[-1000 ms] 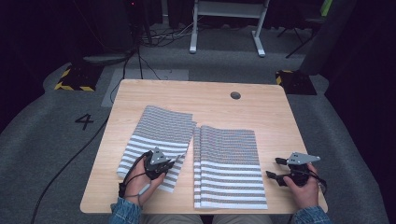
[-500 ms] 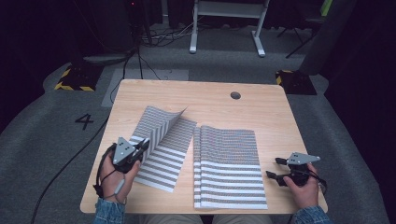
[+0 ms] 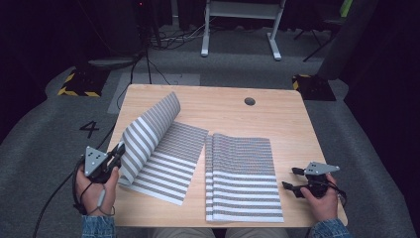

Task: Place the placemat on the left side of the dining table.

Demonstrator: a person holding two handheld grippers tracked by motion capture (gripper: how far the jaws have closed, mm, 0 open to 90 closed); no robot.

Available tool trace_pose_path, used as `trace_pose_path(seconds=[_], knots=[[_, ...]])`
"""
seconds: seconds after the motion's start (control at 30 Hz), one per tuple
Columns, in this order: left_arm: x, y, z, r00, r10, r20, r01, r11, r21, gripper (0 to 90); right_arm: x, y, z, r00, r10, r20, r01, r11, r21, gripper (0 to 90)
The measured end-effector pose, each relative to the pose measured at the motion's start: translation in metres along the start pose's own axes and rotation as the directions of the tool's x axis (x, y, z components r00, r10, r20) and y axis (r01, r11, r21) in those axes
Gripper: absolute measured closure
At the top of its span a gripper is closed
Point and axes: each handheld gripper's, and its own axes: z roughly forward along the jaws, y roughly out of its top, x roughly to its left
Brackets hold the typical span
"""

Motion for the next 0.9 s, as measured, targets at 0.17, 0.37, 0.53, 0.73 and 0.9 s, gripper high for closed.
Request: trace_pose_path(seconds=[0.17, 0.37, 0.53, 0.73, 0.9], knots=[[0.014, 0.0, -0.011, 0.9939, -0.051, -0.098, 0.05, 0.9987, -0.009, 83.2, 0.0, 0.0, 0.0, 1.0, 0.001, 0.0, -0.001, 1.0, -0.004, 24.9], [0.027, -0.001, -0.018, 0.9649, -0.091, -0.246, 0.087, 0.9958, -0.027, 48.3, 0.0, 0.0, 0.0, 1.0, 0.0, 0.0, 0.0, 1.0, 0.0, 25.0], [0.014, 0.007, -0.017, 0.9618, -0.068, -0.265, 0.073, 0.9973, 0.01, 31.1, 0.0, 0.0, 0.0, 1.0, 0.001, 0.0, -0.001, 1.0, -0.004, 25.0], [-0.013, 0.01, 0.002, 0.9923, -0.033, -0.119, 0.043, 0.9953, 0.087, 30.5, 0.0, 0.0, 0.0, 1.0, 0.002, 0.0, -0.002, 1.0, -0.004, 25.0], [-0.029, -0.004, 0.026, 0.9988, -0.041, -0.027, 0.046, 0.9735, 0.224, 28.6, 0.0, 0.0, 0.0, 1.0, 0.002, 0.0, -0.002, 1.0, -0.004, 24.9]])
